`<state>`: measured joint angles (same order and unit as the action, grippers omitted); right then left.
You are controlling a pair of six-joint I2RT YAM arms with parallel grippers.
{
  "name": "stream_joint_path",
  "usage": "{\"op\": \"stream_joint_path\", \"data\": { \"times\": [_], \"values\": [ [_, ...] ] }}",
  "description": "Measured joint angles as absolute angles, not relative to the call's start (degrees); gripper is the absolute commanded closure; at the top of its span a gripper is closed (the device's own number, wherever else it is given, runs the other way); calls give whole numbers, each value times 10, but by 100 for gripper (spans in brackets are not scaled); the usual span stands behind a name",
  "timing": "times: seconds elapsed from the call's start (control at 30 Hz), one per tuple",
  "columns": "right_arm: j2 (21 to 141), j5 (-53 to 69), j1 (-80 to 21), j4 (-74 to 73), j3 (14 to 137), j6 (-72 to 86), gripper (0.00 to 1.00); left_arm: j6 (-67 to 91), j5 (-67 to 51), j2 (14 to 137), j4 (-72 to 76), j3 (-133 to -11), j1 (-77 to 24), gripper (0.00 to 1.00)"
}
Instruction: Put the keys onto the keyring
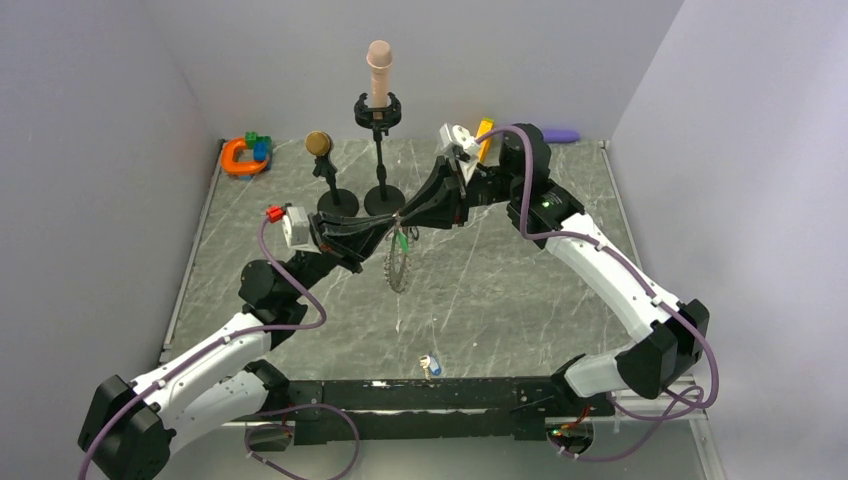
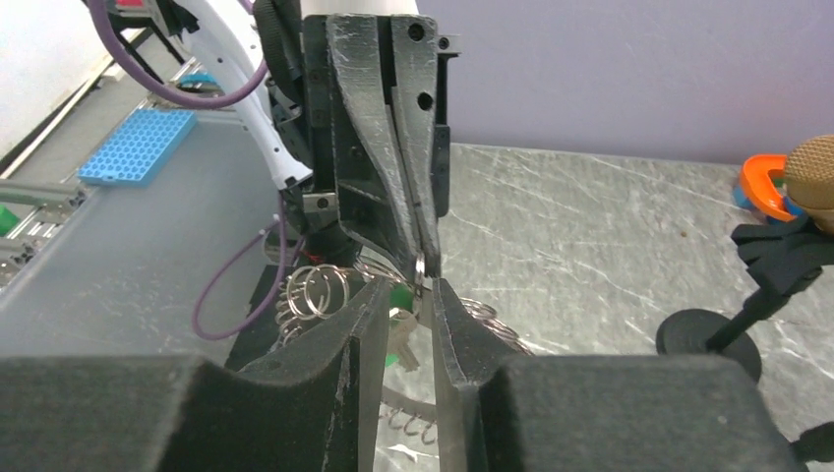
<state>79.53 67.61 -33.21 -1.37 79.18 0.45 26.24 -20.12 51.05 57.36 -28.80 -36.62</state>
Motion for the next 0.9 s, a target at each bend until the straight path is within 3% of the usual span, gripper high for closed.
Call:
{"op": "stream_joint_path", "data": {
  "times": [0.23, 0.43, 0.63, 0.8, 0.9],
  "values": [
    [800, 675, -342, -19, 792, 4, 87, 262, -203, 513, 567, -288, -366, 100],
    [808, 671, -342, -44, 792, -7, 80, 262, -203, 513, 562, -288, -366, 100],
    [808, 665, -343, -57, 792, -19, 99, 262, -203, 512, 553, -288, -366, 100],
    [808, 665, -343, -58, 792, -19, 100, 262, -203, 512, 552, -288, -366, 100],
    [808, 665, -343, -63, 794, -23, 100, 262, -202, 508, 545, -288, -366, 88]
  ]
}}
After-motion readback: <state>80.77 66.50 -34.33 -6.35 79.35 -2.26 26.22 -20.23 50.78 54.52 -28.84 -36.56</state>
